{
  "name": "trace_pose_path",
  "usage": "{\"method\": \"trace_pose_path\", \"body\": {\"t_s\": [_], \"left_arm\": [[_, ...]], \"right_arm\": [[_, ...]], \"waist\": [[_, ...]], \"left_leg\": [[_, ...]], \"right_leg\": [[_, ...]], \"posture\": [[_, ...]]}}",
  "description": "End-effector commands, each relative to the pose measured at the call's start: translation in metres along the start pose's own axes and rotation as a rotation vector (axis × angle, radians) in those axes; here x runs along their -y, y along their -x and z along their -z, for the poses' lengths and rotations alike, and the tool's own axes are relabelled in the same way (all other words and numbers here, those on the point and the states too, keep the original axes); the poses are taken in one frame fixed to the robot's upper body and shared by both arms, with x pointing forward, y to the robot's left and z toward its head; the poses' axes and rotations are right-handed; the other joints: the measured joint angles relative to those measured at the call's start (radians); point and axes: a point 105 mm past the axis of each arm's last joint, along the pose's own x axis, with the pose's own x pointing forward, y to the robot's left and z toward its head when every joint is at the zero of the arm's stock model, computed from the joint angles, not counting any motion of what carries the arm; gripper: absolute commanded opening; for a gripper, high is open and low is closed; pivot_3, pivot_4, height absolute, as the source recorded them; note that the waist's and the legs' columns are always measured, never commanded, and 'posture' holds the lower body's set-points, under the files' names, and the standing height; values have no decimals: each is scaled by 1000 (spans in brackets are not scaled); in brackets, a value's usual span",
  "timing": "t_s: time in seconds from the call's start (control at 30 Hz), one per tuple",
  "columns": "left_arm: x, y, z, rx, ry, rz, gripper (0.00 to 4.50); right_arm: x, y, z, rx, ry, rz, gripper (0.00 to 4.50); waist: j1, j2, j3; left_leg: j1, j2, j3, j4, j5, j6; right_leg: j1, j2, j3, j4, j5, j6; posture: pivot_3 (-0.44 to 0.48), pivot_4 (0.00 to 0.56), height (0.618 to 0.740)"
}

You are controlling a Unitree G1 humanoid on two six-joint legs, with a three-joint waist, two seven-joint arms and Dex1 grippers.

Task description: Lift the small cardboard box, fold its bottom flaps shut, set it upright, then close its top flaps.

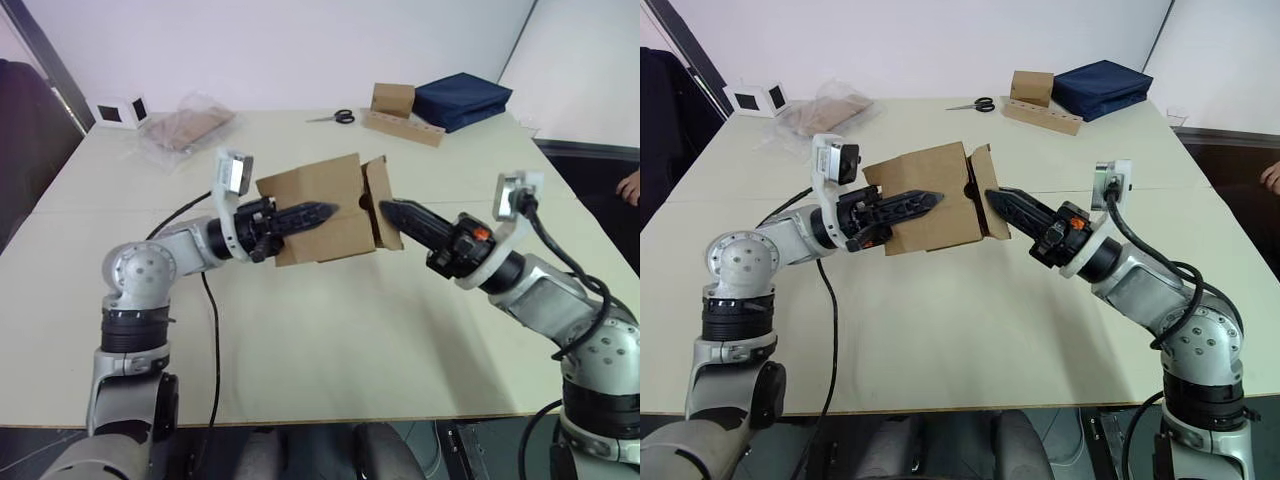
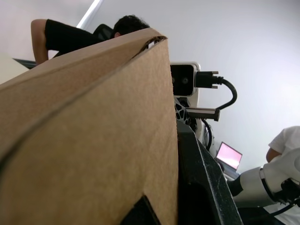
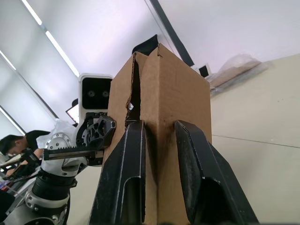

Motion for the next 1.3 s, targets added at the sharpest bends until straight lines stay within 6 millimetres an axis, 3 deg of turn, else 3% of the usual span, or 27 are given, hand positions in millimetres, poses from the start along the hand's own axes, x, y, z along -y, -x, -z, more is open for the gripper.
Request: {"method": "trace_pose_path", "body": {"t_s": [0.03, 0.9, 1.3], "left_arm": [[9, -7, -3, -3, -42, 40, 0], [8, -20, -12, 102, -4, 52, 0], [6, -11, -14, 109, -9, 30, 0]], "right_arm": [[-11, -5, -7, 37, 36, -28, 989], [-31, -25, -5, 95, -54, -42, 989], [-19, -19, -21, 148, -143, -3, 989]], "waist": [[0, 0, 0], [0, 0, 0], [-1, 0, 0]], "left_leg": [[0, 0, 0, 0, 0, 0], [0, 0, 0, 0, 0, 0], [0, 0, 0, 0, 0, 0]], "right_leg": [[0, 0, 0, 0, 0, 0], [0, 0, 0, 0, 0, 0], [0, 0, 0, 0, 0, 0]], "posture": [[0, 150, 740], [0, 150, 740], [0, 150, 740]]}}
